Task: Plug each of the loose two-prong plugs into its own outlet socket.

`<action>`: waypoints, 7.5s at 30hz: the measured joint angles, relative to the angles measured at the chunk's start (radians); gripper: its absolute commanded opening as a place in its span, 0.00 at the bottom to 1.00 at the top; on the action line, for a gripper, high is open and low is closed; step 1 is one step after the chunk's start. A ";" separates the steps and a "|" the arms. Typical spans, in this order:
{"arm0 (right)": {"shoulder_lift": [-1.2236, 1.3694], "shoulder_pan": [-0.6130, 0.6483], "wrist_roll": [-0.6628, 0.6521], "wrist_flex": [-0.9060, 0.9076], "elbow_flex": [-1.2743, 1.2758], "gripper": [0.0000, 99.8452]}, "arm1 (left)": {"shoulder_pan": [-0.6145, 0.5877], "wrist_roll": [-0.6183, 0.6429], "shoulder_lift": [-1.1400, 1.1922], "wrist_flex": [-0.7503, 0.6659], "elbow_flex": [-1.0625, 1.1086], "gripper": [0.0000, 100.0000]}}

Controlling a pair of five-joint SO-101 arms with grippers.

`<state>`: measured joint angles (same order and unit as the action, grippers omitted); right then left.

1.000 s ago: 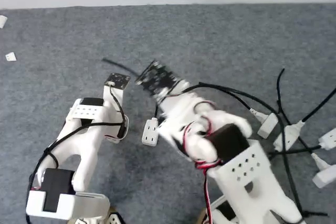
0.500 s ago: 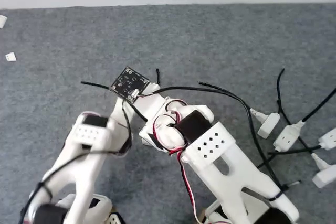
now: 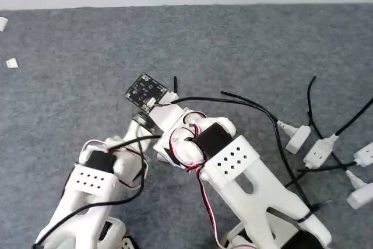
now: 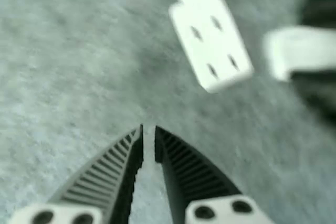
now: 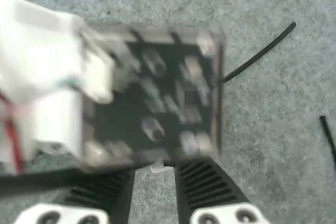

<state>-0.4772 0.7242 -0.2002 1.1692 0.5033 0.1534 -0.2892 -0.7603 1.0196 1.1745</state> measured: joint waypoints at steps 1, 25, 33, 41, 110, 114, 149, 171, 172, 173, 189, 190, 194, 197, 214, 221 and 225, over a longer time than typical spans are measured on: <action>0.000 -0.011 0.006 -0.021 0.014 0.01 | -0.029 0.020 -0.002 -0.023 0.000 0.03; 0.028 -0.014 -0.041 -0.296 0.164 0.01 | -0.393 0.006 -0.005 -0.187 0.069 0.03; 0.172 -0.014 -0.074 -0.408 0.164 0.01 | -0.393 0.006 -0.005 -0.187 0.069 0.03; 0.204 -0.014 -0.077 -0.462 0.167 0.01 | -0.393 0.006 -0.005 -0.187 0.069 0.03; 0.353 -0.069 -0.235 -0.393 0.210 0.11 | -0.393 -0.029 -0.005 -0.187 0.069 0.03; 0.353 -0.064 -0.233 -0.393 0.210 0.19 | -0.393 -0.029 -0.005 -0.187 0.069 0.03; 0.339 -0.078 -0.327 -0.336 0.195 0.01 | -0.393 -0.068 -0.005 -0.187 0.078 0.03; 0.410 0.028 0.269 -0.265 0.072 0.22 | -0.393 -0.068 -0.005 -0.204 0.078 0.03; 0.410 0.032 0.350 -0.265 0.071 0.22 | -0.393 -0.068 -0.005 -0.206 0.078 0.03; 0.410 0.037 0.425 -0.265 0.066 0.23 | -0.393 -0.068 -0.005 -0.206 0.078 0.03; 0.697 0.058 0.712 -0.150 -0.140 0.24 | -0.393 -0.068 -0.005 -0.206 0.078 0.03; 0.735 0.060 0.712 -0.115 -0.183 0.24 | -0.393 -0.068 -0.005 -0.206 0.078 0.03; 0.856 0.058 0.712 0.020 -0.345 0.09 | -0.393 -0.068 -0.005 -0.206 0.078 0.03; 0.885 0.041 0.712 0.084 -0.400 0.03 | -0.393 -0.068 -0.005 -0.206 0.078 0.03; 0.397 -0.267 0.477 0.176 -0.158 0.01 | -0.371 -0.068 -0.005 -0.247 0.110 0.03; 0.169 -0.641 0.315 0.130 -0.034 0.01 | -0.361 -0.068 -0.005 -0.249 0.110 0.03; 0.198 -0.914 0.241 0.008 0.015 0.01 | -0.358 -0.051 -0.005 -0.282 0.110 0.03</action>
<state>-0.2793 -0.1903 0.0407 1.1769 0.5186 -0.2041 -0.3399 -0.7649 0.7373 1.2850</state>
